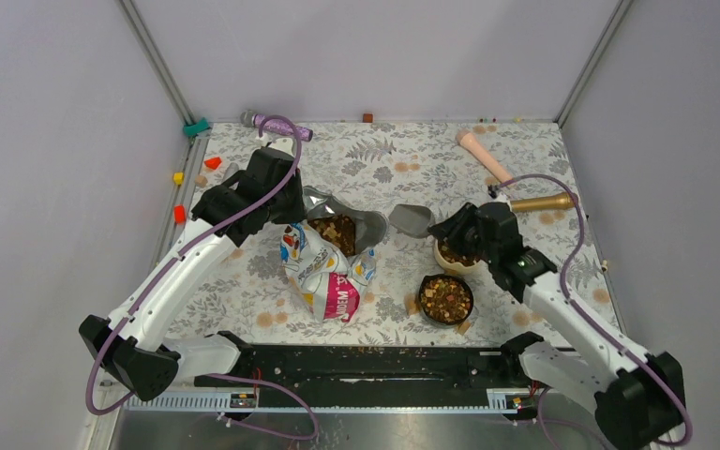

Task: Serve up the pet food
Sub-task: Place the spatula at the center of the board.

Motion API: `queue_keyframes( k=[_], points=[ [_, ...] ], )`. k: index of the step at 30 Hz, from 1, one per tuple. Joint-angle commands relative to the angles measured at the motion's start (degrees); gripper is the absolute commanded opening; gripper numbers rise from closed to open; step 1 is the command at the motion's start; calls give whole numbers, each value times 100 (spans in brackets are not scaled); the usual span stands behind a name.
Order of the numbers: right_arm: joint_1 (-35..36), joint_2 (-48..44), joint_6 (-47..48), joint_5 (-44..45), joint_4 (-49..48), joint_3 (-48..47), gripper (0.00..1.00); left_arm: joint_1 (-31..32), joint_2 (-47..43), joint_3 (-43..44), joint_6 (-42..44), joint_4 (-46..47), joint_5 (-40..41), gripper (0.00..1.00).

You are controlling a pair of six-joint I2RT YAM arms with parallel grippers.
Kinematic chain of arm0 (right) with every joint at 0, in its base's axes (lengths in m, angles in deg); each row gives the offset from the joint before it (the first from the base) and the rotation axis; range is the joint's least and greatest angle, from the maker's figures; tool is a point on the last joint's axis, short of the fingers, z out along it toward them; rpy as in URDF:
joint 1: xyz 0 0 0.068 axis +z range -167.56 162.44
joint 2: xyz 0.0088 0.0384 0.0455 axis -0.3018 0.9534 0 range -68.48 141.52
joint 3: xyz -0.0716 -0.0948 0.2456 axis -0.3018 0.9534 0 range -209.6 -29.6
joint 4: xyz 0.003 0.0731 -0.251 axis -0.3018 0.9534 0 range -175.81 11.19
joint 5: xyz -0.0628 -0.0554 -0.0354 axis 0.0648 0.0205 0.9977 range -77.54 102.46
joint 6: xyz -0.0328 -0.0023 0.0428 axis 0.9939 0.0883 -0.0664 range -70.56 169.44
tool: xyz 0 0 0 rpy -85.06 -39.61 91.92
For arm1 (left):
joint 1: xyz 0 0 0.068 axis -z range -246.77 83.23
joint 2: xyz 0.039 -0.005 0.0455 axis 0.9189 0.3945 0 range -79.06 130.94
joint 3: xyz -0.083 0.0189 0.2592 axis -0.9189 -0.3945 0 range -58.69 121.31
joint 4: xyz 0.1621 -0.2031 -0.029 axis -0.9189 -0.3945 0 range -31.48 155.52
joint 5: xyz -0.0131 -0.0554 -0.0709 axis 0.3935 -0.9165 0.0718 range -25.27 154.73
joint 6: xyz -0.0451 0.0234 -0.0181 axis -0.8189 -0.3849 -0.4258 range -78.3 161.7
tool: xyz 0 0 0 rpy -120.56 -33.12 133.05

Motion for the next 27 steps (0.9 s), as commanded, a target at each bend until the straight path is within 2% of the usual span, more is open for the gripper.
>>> queue_keyframes(
  k=[1, 7, 16, 22, 24, 26, 27],
  points=[
    [-16, 795, 48, -564, -1271, -508, 6, -28, -63, 119, 61, -50, -23, 0],
    [-12, 2022, 661, -711, -1145, -1357, 7, -18, -73, 122, 70, -59, -31, 0],
    [-280, 3048, 687, -1289, -1433, -1532, 13, -19, -74, 117, 70, -65, 30, 0],
    [-517, 3438, 581, -1681, -1472, -1525, 23, -18, -52, 117, 64, -63, 43, 0],
    [-565, 3460, 592, -1695, -1468, -1493, 29, -23, -52, 118, 69, -65, 50, 0],
    [-627, 3442, 598, -1672, -1459, -1470, 44, -20, -52, 116, 70, -66, 66, 0],
    [-657, 3409, 618, -1653, -1419, -1473, 55, -15, -47, 117, 69, -66, 67, 0]
  ],
)
